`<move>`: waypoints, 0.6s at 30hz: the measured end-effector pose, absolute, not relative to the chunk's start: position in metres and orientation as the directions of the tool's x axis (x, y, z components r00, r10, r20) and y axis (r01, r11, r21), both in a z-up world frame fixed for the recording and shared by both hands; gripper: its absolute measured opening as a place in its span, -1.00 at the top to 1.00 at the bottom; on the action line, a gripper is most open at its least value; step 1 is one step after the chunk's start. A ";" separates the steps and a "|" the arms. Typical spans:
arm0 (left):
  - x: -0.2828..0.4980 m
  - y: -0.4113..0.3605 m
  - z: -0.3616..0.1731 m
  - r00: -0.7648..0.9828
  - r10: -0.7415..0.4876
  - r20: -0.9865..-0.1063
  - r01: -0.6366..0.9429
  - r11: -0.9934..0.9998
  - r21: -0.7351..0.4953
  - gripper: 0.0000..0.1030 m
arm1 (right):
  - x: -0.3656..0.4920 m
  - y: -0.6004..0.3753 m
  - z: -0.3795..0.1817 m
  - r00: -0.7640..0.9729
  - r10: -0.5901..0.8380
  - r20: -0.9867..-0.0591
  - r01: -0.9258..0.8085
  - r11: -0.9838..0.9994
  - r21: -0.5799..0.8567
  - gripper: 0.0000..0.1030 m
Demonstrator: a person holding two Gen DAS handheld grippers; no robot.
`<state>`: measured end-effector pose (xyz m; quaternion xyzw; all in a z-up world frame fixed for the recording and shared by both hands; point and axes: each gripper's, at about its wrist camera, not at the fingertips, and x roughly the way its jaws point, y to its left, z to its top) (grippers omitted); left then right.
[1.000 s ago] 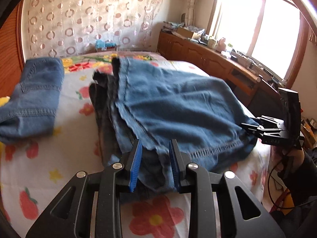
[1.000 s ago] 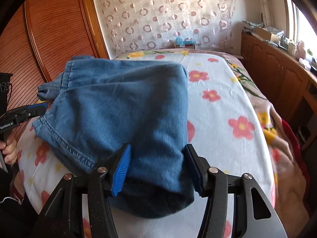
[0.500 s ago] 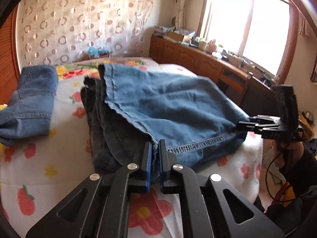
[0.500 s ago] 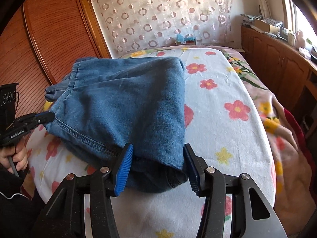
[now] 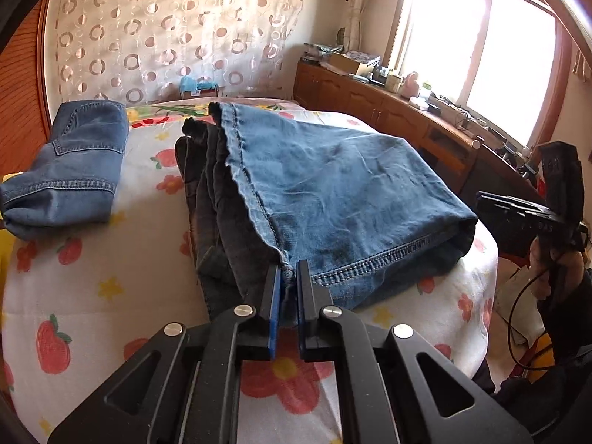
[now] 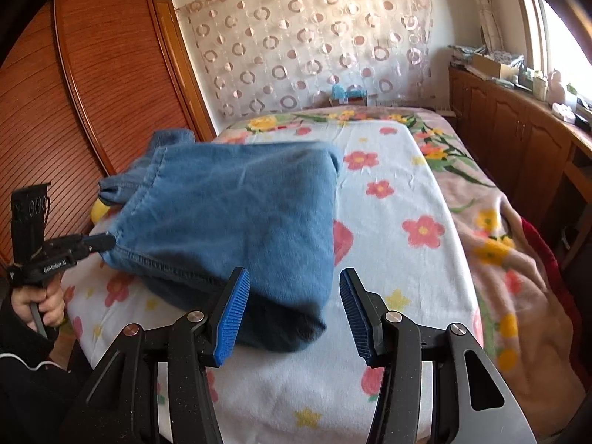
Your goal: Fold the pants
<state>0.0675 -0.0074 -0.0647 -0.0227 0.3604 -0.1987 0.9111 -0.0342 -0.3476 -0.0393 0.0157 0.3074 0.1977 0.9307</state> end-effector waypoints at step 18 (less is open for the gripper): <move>0.082 -0.025 -0.049 0.699 -0.339 -0.630 0.347 0.931 -0.116 -0.14 | -0.011 -0.331 -0.082 0.689 0.321 -0.650 -0.308 0.941 0.138 -0.02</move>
